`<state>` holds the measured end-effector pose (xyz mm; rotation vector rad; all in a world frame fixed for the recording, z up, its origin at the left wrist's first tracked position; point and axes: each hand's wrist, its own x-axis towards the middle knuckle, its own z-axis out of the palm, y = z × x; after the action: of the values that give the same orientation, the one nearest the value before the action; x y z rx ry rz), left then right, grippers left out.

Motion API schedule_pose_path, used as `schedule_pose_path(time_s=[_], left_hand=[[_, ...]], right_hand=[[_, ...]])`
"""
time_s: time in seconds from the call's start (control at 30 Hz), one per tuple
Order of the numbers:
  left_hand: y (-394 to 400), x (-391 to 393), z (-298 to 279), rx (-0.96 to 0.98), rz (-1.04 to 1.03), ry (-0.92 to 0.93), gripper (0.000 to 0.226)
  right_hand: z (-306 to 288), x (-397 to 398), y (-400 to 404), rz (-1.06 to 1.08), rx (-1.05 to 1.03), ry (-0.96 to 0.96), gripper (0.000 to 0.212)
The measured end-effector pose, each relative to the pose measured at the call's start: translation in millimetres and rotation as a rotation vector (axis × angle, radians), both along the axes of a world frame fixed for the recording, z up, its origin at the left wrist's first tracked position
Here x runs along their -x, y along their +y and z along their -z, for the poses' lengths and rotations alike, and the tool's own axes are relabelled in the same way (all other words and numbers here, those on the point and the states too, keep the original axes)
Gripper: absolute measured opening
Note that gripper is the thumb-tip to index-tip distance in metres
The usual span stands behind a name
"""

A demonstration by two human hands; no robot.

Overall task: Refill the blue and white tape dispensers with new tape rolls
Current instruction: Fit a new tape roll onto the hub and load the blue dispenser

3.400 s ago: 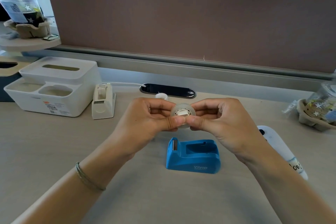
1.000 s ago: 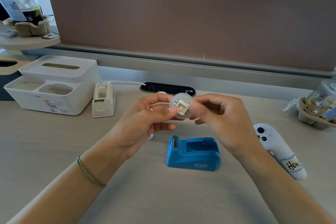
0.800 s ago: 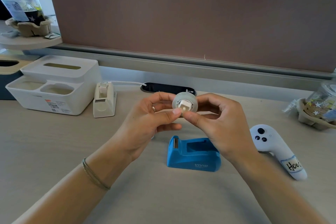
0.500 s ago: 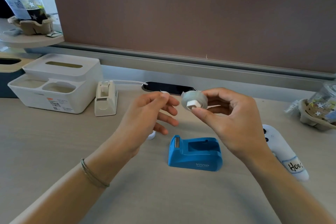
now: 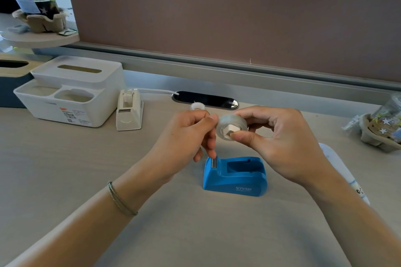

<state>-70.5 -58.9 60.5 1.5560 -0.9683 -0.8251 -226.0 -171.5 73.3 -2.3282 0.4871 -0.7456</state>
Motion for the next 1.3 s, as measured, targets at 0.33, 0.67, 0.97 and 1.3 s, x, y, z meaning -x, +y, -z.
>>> schedule_pose_path(time_s=[0.33,0.67,0.97,1.3], left_hand=[[-3.6,7.9,7.6,0.013,-0.047,0.073,0.038],[-4.7,11.1,6.7,0.092,-0.164,0.194,0.035],[-3.1,21.1,5.5,0.138,-0.245,-0.048,0.039],[-1.5,22.6,7.3,0.158,-0.275,-0.057,0.038]], right_hand=[[10.1,-3.9,1.6,0.055,0.235,0.035,0.018],[3.6,-5.9,8.6,-0.025,-0.162,0.025,0.032],[1.7,-7.7,16.0,0.029,-0.238,0.015,0.023],[4.3,-9.3,18.8,0.097,-0.188,0.018,0.016]])
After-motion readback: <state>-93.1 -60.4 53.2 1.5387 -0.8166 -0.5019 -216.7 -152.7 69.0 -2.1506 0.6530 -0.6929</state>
